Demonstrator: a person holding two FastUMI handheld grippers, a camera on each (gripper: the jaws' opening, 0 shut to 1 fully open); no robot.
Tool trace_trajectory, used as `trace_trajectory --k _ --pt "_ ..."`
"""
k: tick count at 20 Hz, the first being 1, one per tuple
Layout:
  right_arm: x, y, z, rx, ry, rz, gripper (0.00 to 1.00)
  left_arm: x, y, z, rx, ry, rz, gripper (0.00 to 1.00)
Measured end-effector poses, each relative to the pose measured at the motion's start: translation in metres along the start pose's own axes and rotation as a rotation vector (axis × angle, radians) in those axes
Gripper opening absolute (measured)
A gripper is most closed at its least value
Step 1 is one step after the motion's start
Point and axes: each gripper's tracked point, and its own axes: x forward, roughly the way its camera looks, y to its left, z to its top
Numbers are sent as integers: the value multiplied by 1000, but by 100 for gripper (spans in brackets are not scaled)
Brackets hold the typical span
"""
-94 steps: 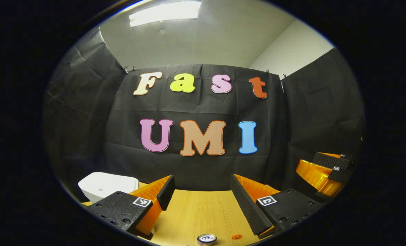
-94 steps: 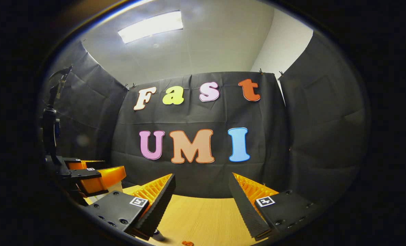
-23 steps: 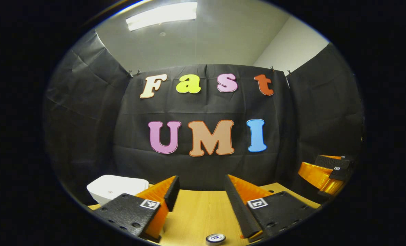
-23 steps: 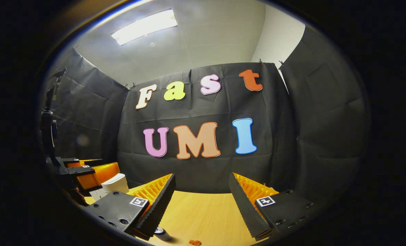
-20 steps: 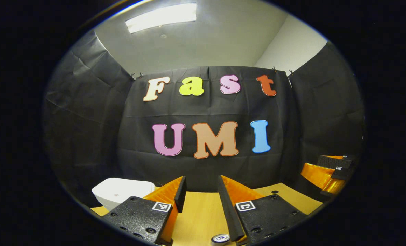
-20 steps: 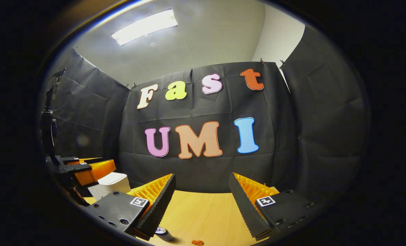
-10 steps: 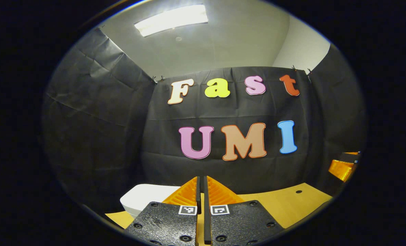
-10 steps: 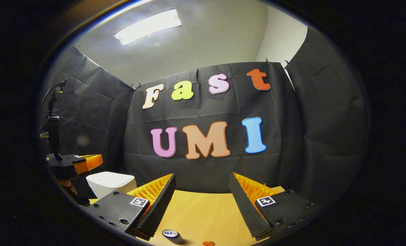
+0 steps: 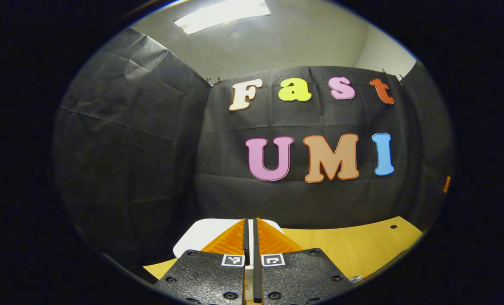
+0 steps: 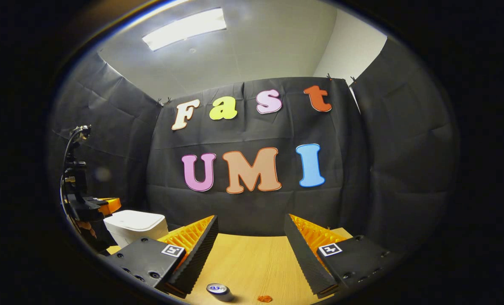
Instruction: Press the lid of the desktop garbage bin to open it, pick up the crumpled paper on the desktop and throw it into the bin, then pick up the pop can on the desktop and drop it into the bin, and finally close the garbage bin lid.
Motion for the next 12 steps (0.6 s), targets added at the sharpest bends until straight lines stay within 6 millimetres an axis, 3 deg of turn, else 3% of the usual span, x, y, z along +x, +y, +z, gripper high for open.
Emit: trace_trajectory --k 8,10,11,12 --pt "-7 24 -3 -47 14 -32 98 19 15 -63 -7 155 -30 0" --pt "-6 31 -3 -53 25 -30 98 15 10 -50 8 87 -42 0" --pt "-6 36 -4 -54 28 -28 98 19 11 -60 -4 103 -39 0" --pt "-5 40 -4 -57 25 -26 98 18 14 -57 -37 79 -47 0"
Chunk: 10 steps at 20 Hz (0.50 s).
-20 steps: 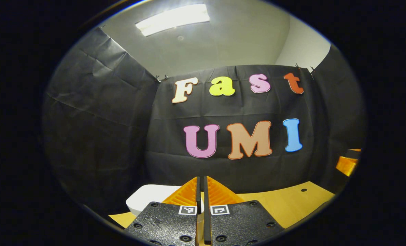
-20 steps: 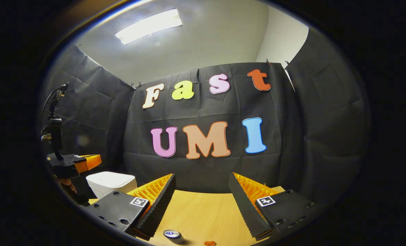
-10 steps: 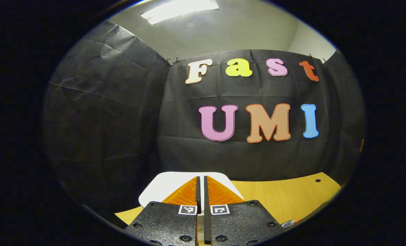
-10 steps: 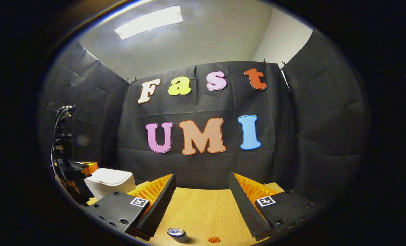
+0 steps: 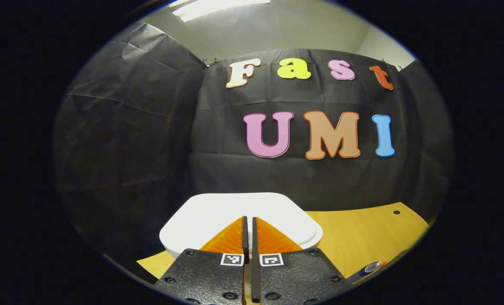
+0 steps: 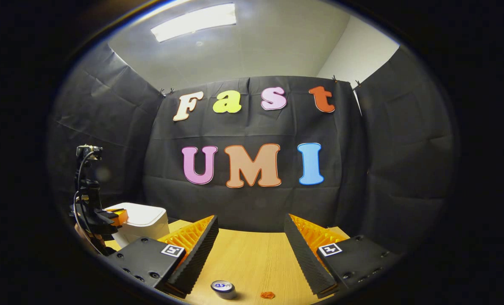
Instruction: Press the lid of the desktop garbage bin to open it, pick up the crumpled paper on the desktop and throw it into the bin, then pick up the pop can on the desktop and drop it into the bin, and finally close the garbage bin lid.
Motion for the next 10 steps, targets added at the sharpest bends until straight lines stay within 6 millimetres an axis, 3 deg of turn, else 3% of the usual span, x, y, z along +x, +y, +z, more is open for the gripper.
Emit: trace_trajectory --k 3,8,10 --pt "0 11 -1 -23 3 8 98 -2 -4 -8 3 8 -41 0" --pt "6 8 8 -36 -16 25 98 -2 -13 9 125 -46 -58 0" --pt "11 0 11 -33 -24 26 98 -6 -17 28 100 -81 -58 6"
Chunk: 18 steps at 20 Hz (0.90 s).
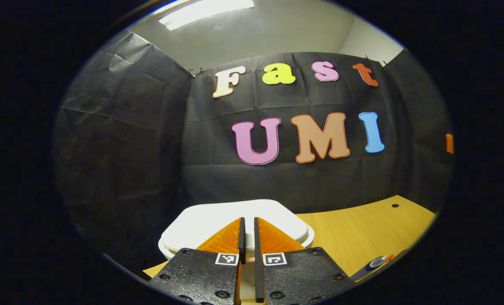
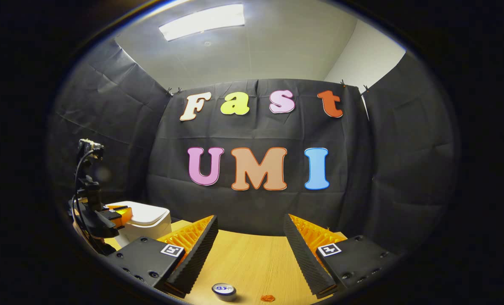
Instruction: Press the lid of the desktop garbage bin to open it, pick up the crumpled paper on the desktop and throw it into the bin, then pick up the pop can on the desktop and drop it into the bin, and finally close the garbage bin lid.
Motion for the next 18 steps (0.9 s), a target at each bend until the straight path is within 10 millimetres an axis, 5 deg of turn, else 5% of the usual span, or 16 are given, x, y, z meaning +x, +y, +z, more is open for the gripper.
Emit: trace_trajectory --k 4,8,10,13,18 --pt "11 -19 0 25 -3 5 98 -8 -16 42 -50 -71 -12 12" --pt "22 -44 -7 18 10 -5 100 -22 -53 76 -112 -132 -90 25" --pt "28 -52 -21 18 43 -5 98 -33 -74 87 -134 -160 -137 43" --pt "35 -63 -49 17 105 7 98 -46 -106 98 -166 -195 -205 87" --pt "45 -64 -126 -10 288 66 99 -60 -119 101 -142 -191 -195 91"
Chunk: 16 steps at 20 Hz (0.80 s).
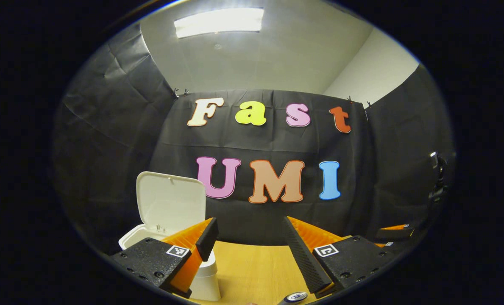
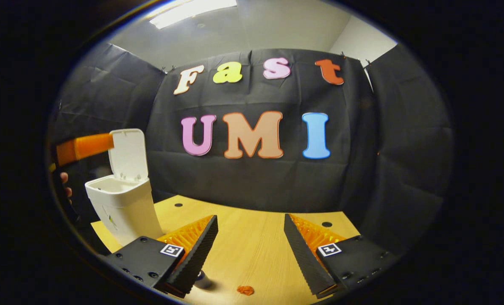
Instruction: Press the lid of the desktop garbage bin to open it, pick up the crumpled paper on the desktop and throw it into the bin, then pick up the pop can on the desktop and drop it into the bin, and finally close the garbage bin lid.
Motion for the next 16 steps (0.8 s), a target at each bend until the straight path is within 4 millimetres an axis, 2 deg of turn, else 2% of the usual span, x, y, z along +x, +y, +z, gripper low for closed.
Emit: trace_trajectory --k 6,10,12,14,16 --pt "31 9 -113 -48 268 60 99 -13 0 11 91 2 36 92" --pt "49 10 -190 -112 451 86 100 -19 11 9 129 28 74 92" --pt "50 7 -228 -138 548 96 99 -24 18 6 141 45 96 91" --pt "51 4 -247 -153 608 104 99 -26 26 5 148 54 121 91" --pt "55 4 -258 -152 638 111 90 -29 30 1 149 71 139 91"
